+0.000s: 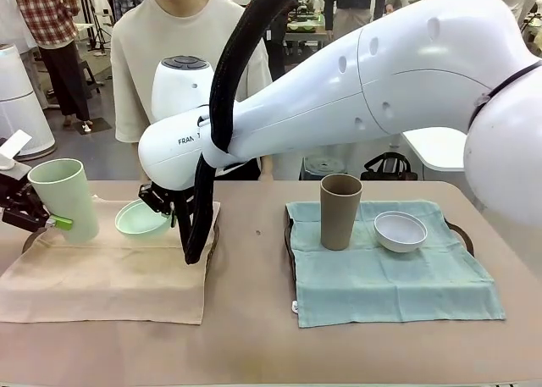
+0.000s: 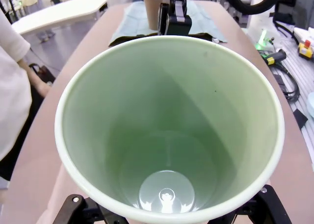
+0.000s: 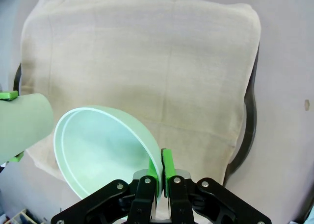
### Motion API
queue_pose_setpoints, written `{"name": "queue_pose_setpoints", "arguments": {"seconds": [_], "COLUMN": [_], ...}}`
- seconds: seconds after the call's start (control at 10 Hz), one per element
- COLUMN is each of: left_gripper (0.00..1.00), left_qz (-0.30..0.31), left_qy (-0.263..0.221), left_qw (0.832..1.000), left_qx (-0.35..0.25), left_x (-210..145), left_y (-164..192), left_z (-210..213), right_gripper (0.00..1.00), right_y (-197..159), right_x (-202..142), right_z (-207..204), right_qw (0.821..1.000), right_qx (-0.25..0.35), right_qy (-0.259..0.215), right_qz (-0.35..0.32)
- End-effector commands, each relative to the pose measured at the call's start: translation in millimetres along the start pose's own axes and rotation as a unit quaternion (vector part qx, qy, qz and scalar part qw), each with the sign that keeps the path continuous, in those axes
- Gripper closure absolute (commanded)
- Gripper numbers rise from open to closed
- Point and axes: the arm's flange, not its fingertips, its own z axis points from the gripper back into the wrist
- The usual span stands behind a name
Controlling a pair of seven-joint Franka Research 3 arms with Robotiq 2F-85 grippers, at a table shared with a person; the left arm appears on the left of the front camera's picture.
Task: Set up a tray with a mat and arrange the tableware.
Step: Place the Picnic Bowl and Reusable plastic cup back onto the Handle tray in front of the human's position.
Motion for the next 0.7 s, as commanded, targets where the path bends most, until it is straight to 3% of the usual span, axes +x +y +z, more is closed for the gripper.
{"name": "queue_pose_setpoints", "arguments": {"seconds": [0.0,0.6], "left_gripper": [0.17,0.17], "left_qz": [0.000,-0.028], "left_qy": [-0.013,-0.038], "left_qw": [1.000,0.999], "left_qx": [-0.001,-0.004], "left_x": [-3.3,-14.7], "left_y": [3.2,10.0], "left_z": [-6.1,-36.7], "right_gripper": [0.96,0.96], "right_y": [-1.8,-9.7], "right_x": [2.9,10.3], "right_z": [-9.8,-42.0], "right_qw": [1.000,1.000], "right_qx": [0.015,0.017], "right_qy": [-0.002,0.001], "right_qz": [0.006,0.006]}}
